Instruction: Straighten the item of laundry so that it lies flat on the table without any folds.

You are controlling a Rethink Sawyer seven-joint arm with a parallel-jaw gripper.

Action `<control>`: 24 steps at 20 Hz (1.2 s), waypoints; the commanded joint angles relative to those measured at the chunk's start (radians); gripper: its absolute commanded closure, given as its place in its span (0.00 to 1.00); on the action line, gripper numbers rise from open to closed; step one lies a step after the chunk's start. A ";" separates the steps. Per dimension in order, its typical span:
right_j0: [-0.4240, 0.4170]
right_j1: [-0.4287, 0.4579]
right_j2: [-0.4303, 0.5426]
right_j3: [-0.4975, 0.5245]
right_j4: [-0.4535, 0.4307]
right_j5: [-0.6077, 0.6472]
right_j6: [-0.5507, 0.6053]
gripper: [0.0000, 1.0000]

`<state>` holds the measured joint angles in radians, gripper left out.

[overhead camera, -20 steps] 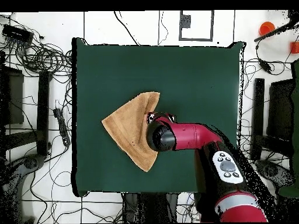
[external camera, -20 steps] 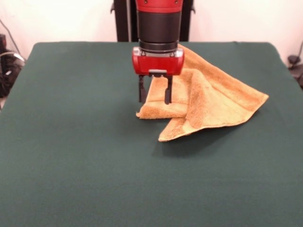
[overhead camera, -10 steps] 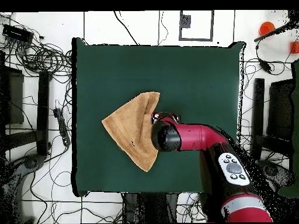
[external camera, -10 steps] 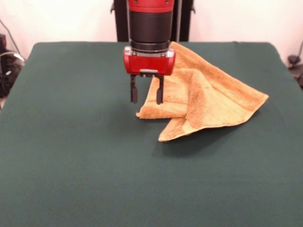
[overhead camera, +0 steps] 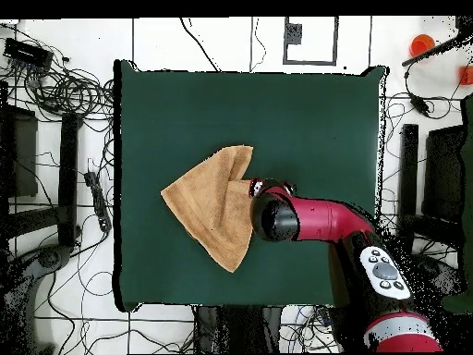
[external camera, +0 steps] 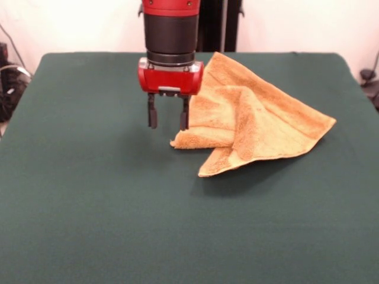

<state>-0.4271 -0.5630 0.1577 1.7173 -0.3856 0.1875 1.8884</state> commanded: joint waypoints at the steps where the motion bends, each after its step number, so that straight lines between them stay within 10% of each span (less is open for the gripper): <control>1: 0.032 0.099 0.064 0.031 -0.036 0.018 0.038 0.00; 24: 0.036 0.130 0.064 0.014 -0.041 -0.011 0.041 0.00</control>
<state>-0.4203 -0.5134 0.1579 1.7171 -0.3856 0.1873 1.8884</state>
